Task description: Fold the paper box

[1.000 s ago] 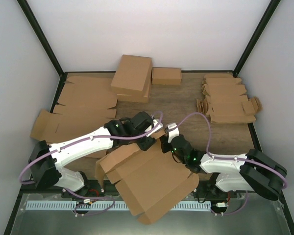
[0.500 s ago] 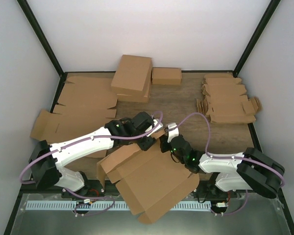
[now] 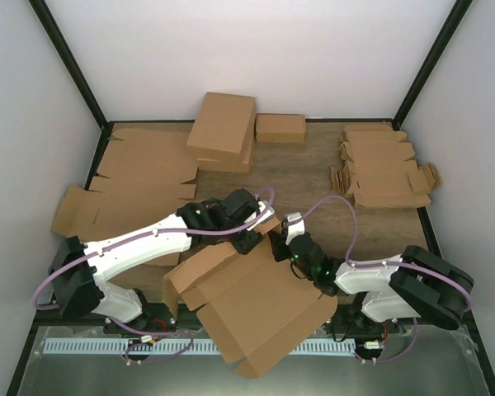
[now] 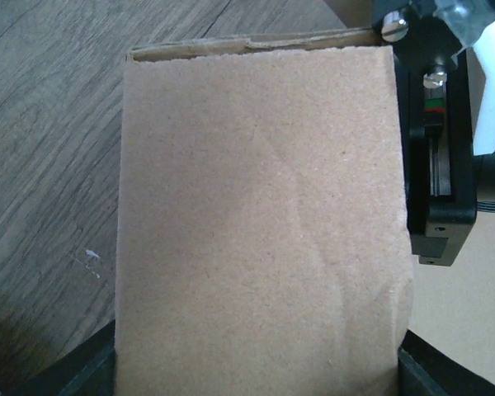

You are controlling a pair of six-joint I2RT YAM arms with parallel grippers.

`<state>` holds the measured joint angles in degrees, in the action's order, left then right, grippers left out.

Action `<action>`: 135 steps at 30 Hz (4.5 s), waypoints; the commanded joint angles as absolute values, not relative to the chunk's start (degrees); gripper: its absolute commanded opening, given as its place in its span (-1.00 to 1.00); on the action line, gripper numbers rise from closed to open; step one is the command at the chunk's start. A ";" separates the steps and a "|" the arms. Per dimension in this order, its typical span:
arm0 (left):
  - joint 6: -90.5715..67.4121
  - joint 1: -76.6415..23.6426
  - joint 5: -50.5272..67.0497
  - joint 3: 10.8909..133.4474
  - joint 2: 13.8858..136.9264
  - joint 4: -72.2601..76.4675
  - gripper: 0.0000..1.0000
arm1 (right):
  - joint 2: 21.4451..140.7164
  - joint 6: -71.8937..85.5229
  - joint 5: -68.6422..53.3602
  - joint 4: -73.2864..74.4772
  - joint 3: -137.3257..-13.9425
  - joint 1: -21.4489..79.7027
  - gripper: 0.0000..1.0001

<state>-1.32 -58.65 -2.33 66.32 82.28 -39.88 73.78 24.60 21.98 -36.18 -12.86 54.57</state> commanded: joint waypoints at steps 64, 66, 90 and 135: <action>-5.62 -59.06 1.94 72.34 77.57 -40.20 0.89 | 58.23 9.89 25.65 -42.80 -12.03 54.29 -0.99; -7.59 -59.15 -0.48 73.86 75.34 -40.49 0.97 | 58.10 9.63 28.21 -42.26 -12.47 54.16 -0.99; -41.83 -56.95 -11.68 74.75 48.54 -51.60 1.00 | 60.91 48.34 10.72 -27.05 -24.49 21.57 -0.99; -18.38 -56.95 -19.56 93.43 84.55 -76.41 -0.89 | 45.12 39.52 -15.73 -13.78 -10.86 26.72 0.87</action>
